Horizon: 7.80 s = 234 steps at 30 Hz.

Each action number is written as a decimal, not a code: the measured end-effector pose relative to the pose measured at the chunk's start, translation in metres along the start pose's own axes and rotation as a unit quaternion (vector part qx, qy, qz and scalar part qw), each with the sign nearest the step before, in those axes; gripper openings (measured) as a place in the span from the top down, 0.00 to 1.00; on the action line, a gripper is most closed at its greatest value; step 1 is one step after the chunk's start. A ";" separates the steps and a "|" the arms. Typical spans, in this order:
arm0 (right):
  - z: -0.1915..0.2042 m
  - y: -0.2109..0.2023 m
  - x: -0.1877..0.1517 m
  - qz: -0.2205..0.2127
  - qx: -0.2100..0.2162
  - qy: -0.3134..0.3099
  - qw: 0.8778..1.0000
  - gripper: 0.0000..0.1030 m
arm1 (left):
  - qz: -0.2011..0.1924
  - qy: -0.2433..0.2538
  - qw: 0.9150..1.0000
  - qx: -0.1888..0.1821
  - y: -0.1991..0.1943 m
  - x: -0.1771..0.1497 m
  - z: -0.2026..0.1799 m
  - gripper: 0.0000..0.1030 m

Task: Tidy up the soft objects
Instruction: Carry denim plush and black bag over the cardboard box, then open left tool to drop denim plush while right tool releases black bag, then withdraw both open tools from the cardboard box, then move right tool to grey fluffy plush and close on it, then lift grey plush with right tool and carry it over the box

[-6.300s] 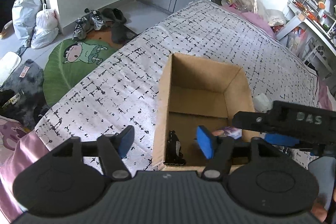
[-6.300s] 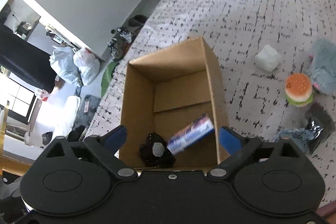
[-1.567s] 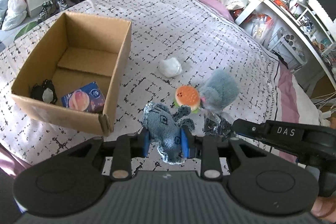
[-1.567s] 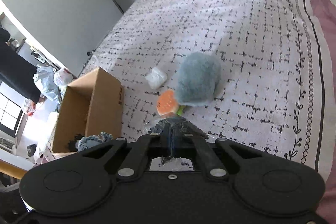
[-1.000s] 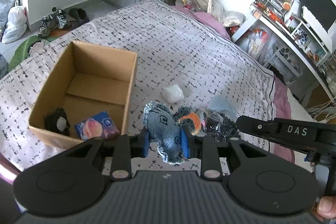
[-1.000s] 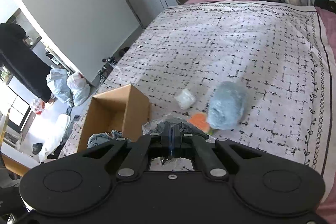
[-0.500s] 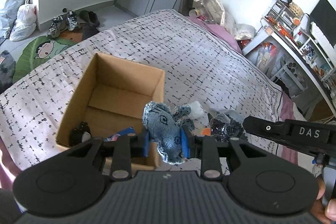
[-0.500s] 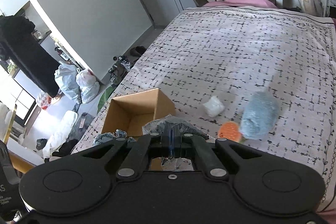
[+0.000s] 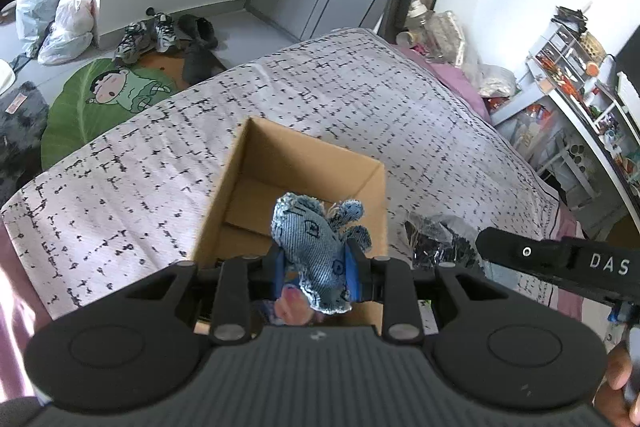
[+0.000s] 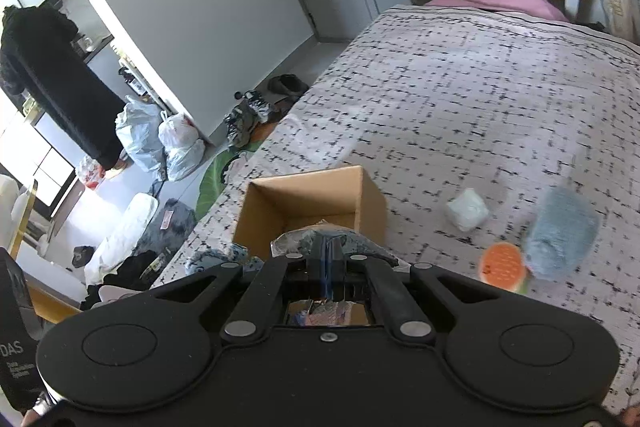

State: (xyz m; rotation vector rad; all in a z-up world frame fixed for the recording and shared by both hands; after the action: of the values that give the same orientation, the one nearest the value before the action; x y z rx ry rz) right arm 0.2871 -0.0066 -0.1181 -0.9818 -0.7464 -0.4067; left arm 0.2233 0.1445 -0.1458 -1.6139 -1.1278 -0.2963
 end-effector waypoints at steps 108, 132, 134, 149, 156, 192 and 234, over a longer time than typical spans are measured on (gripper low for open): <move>-0.178 -0.101 -0.018 -0.087 -0.080 0.082 0.990 0.00 | 0.024 0.117 0.993 -0.014 -0.014 -0.038 -0.123 0.01; -0.218 -0.060 0.000 -0.055 -0.072 0.180 0.979 0.38 | 0.027 0.116 0.993 -0.012 0.032 -0.045 -0.166 0.03; -0.220 -0.056 0.001 -0.055 -0.069 0.194 0.977 0.41 | 0.025 0.114 0.993 -0.012 0.038 -0.044 -0.167 0.03; -0.227 -0.002 -0.010 -0.037 -0.027 0.226 0.973 0.53 | 0.031 0.091 0.995 -0.028 0.083 -0.044 -0.161 0.05; -0.224 0.008 -0.007 -0.039 -0.011 0.241 0.970 0.55 | 0.040 0.083 0.995 -0.034 0.095 -0.045 -0.157 0.05; -0.297 0.015 -0.047 -0.006 -0.131 0.343 0.930 0.72 | 0.115 0.066 0.988 -0.075 0.142 -0.088 -0.222 0.32; -0.254 -0.018 -0.029 -0.046 -0.072 0.278 0.957 0.82 | 0.123 0.009 0.988 -0.092 0.121 -0.086 -0.229 0.88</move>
State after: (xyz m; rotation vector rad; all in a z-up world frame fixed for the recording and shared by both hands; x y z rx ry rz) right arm 0.3526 -0.2347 -0.2143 -0.9082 -0.2535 -0.7880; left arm 0.3533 -0.0906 -0.1939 -1.8883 -0.8967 -0.2578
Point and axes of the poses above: each gripper's, at about its wrist camera, not at the fingertips, and y roughly the way its jaws point, z to its left, x to its top, the point moved 8 cm from there along y, roughly the way its jaws point, and after that the axes turned 11 degrees about -z, right-handed, at the moved point
